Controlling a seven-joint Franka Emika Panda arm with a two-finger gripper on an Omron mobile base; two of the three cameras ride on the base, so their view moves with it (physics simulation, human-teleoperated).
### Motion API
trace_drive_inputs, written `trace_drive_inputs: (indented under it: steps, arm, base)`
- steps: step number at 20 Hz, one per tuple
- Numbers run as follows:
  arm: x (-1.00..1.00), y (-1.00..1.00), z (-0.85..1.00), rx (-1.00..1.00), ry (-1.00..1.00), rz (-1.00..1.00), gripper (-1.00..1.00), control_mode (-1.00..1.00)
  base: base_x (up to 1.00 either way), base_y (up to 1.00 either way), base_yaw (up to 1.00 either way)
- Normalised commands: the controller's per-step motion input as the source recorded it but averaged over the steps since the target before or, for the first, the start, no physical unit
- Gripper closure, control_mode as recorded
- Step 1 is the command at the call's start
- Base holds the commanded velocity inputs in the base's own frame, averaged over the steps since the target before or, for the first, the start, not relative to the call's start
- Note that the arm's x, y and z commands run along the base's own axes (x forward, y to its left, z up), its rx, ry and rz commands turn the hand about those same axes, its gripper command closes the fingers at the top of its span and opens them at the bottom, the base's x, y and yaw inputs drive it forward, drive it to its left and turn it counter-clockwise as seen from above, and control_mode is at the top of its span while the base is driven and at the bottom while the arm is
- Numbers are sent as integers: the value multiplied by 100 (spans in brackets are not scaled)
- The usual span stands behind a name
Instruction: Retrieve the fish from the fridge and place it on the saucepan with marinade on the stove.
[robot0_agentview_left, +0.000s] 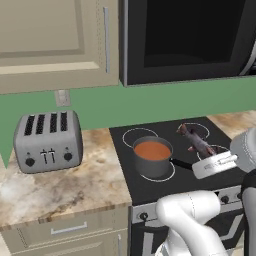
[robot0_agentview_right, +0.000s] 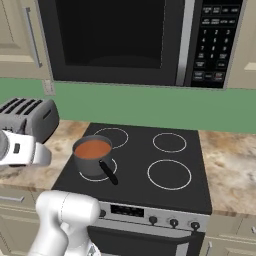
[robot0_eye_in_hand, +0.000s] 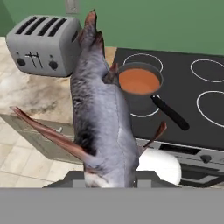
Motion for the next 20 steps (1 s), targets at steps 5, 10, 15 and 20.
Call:
trace_drive_inputs:
  steps: [5,10,15,20]
  arm:
    - [0,-4,-1,0,23,-3,100,-100]
    - [0,-2,-2,0,17,-3,100,-100]
    - [6,0,-22,-1,6,-5,100,-100]
    - [33,-15,-38,-3,0,-2,100,-100]
  base:
    - [0,0,0]
    - [0,0,0]
    - [0,0,0]
    - [0,0,0]
